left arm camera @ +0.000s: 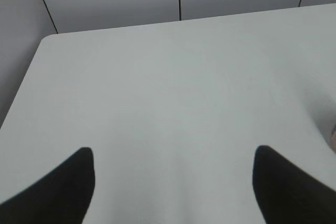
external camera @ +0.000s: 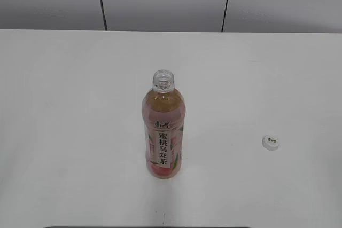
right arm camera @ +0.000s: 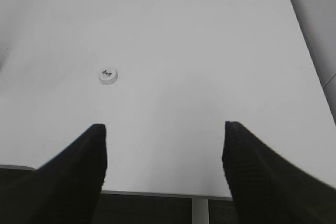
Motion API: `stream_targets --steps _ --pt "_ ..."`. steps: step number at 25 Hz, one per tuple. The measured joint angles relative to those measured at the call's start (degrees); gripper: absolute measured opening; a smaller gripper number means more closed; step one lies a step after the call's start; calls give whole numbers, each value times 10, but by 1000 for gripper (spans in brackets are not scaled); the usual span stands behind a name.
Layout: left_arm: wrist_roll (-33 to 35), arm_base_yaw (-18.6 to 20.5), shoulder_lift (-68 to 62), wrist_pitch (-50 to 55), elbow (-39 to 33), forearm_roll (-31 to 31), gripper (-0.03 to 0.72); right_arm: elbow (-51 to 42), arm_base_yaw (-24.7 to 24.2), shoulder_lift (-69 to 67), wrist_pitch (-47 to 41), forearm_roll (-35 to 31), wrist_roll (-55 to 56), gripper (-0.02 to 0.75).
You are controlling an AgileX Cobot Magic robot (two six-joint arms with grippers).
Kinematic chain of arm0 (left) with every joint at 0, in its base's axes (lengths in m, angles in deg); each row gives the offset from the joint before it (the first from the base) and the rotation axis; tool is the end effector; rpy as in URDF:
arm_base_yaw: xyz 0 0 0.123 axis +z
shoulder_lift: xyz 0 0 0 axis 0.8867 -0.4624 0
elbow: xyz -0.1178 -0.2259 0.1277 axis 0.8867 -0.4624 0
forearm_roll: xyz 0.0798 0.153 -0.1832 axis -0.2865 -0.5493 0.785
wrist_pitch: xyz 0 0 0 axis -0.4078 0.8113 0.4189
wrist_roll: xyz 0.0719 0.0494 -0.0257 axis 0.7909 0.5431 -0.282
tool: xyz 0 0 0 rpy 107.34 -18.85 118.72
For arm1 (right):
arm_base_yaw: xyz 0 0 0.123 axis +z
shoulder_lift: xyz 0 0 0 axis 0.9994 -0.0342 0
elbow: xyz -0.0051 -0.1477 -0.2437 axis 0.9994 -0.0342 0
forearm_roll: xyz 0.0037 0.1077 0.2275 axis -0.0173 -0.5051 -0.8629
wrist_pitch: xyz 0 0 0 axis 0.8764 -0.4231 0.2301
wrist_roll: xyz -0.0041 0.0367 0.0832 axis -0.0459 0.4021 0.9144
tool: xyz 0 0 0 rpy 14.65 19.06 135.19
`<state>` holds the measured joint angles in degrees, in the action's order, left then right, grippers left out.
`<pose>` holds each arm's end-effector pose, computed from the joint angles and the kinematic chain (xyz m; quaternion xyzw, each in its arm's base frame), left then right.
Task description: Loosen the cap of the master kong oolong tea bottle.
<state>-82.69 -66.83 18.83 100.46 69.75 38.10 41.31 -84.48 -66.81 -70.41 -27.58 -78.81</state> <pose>-0.0102 0.0068 0.2959 0.0377 0.8269 0.0227 0.5606 -0.0073 0.0003 0.2780 -0.0866 0.8561 -0.0153 0.5093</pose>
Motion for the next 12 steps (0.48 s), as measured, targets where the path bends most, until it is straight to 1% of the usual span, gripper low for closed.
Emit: stream_targets --steps 12 --pt "0 1 4 0 0 0 559 0 -1 6 0 -2 0 523"
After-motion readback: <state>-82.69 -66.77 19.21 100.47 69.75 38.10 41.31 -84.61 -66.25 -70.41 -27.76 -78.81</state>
